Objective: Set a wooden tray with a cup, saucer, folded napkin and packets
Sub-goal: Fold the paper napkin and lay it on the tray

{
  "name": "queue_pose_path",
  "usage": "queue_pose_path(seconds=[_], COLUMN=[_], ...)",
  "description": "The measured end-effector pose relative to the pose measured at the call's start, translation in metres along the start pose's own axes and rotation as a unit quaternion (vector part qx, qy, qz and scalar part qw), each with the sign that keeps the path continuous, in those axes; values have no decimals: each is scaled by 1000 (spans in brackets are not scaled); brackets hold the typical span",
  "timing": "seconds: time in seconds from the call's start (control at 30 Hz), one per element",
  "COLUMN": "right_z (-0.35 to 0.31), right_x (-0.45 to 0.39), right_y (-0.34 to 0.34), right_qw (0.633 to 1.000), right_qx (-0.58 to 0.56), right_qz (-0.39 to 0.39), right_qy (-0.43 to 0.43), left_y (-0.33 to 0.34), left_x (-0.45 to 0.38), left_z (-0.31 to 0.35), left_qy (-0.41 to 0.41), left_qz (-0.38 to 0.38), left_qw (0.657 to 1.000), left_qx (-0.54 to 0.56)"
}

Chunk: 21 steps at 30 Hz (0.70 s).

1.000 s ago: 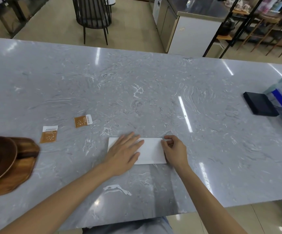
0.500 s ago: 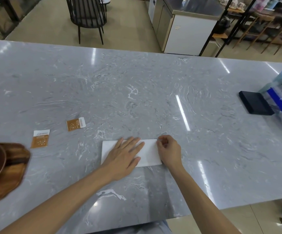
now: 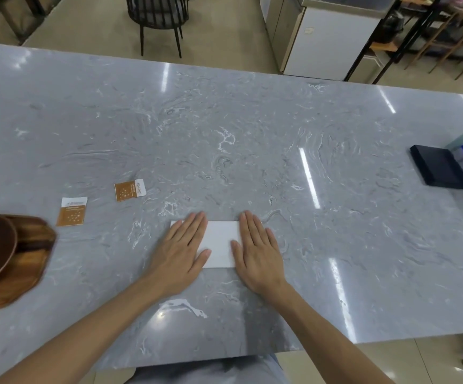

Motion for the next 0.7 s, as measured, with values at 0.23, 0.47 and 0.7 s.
queue_pose_path(seconds=[0.23,0.47,0.7], right_z=[1,-25,-6], right_x=[4,33,25], right_y=[-11,-43,-30], right_qw=[1000,995,998], right_qx=[-9,37,-25], right_qz=[-16,93,36], right_qy=[9,23,-40], left_y=[-2,-18,-32], left_x=[7,0,17], left_z=[-7,-6,-9], left_qy=[-20,-44,-72], left_qz=[-34,-41,11], left_qw=[999,998,996], left_qx=[20,-12,41])
Point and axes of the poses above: each hand's wrist, its own x-axis away from the middle knuckle, its own y-axis out of the palm, z = x × y, the point moved 8 cm from there along -x, towards the middle knuckle, and after that the axes turned 11 degrees about z, right-handed, at the moved point
